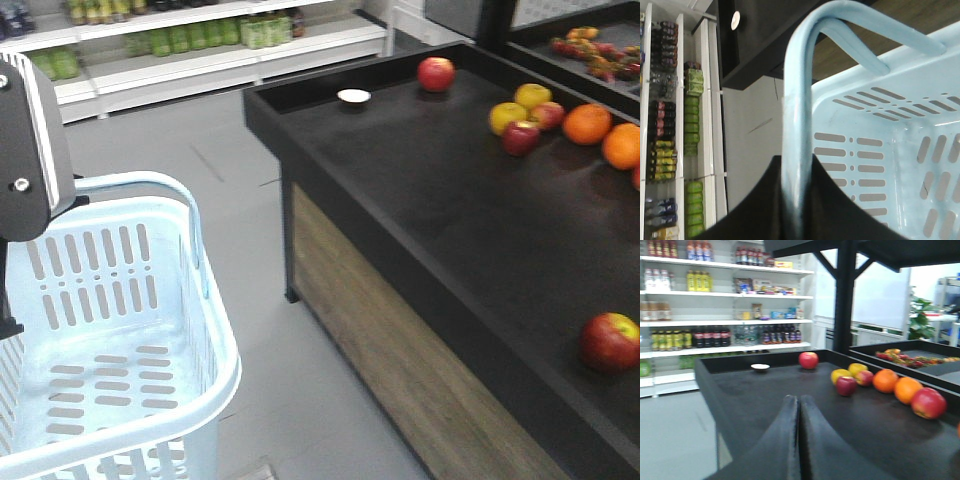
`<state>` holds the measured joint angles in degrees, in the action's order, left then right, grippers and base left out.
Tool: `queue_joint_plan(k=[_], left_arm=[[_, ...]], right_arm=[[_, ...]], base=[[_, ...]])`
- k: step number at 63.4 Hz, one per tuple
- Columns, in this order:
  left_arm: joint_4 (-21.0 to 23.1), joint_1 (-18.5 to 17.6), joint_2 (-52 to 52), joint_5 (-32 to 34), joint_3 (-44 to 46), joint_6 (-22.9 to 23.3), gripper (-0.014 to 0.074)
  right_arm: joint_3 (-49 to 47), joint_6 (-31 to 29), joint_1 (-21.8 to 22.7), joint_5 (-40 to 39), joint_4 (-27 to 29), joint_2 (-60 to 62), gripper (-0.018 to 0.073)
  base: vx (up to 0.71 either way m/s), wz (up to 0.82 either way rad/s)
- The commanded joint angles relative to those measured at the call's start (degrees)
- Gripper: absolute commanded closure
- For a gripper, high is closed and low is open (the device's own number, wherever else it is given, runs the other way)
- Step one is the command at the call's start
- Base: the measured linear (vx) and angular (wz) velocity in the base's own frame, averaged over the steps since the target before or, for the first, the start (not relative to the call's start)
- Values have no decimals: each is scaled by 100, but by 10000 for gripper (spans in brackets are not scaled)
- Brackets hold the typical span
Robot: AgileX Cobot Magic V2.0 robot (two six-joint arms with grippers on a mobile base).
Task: Pick three apples into basket with both arms
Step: 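Drive the base away from the table while holding the basket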
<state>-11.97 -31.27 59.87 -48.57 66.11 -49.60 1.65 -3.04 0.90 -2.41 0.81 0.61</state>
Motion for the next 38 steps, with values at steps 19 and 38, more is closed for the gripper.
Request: queue_joint_plan(k=[19, 38], left_arm=[[-34, -7, -89, 413, 184, 76, 603], [-34, -7, -89, 413, 184, 76, 603]], right_arm=[[84, -3, 26, -386, -36, 58, 566], [84, -3, 26, -386, -36, 58, 566]], base=[[-2, 44], [1, 40]])
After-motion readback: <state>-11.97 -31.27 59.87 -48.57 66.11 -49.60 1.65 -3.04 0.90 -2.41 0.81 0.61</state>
